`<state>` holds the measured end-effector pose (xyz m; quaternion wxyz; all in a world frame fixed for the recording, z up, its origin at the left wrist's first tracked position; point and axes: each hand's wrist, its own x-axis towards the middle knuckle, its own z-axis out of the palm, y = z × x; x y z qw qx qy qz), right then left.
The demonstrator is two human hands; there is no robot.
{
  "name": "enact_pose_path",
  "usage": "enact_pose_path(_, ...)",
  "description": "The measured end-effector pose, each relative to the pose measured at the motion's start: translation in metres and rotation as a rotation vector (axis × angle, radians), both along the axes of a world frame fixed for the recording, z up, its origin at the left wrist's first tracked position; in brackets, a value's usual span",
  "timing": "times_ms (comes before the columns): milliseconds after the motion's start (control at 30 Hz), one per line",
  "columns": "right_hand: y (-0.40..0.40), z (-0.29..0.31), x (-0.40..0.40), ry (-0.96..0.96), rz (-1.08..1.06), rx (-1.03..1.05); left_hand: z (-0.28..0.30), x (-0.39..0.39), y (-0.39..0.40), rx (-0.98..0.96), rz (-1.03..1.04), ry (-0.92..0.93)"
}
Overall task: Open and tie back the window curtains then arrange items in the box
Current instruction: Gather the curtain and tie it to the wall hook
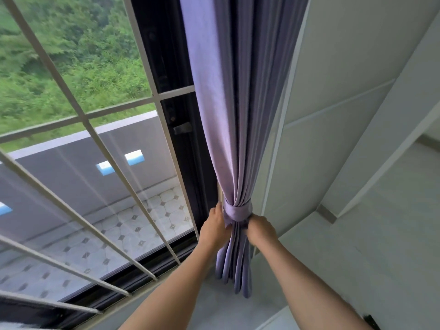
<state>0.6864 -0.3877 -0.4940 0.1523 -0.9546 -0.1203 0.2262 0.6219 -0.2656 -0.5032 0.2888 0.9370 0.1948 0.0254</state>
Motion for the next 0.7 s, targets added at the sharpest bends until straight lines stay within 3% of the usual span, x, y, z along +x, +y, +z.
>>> enact_pose_path(167, 0.003, -0.01, -0.013, -0.063, -0.057, -0.001, -0.012, 0.009, 0.002, -0.114, 0.082, -0.018)
enact_pose_path(267, 0.003, -0.012, -0.013, -0.058, -0.113, 0.016, -0.01, 0.005, -0.004, 0.002, 0.036, -0.002)
enact_pose_path(700, 0.022, -0.014, -0.049, 0.09, 0.001, -0.215, -0.017, -0.056, 0.025, 0.108, -0.012, 0.124)
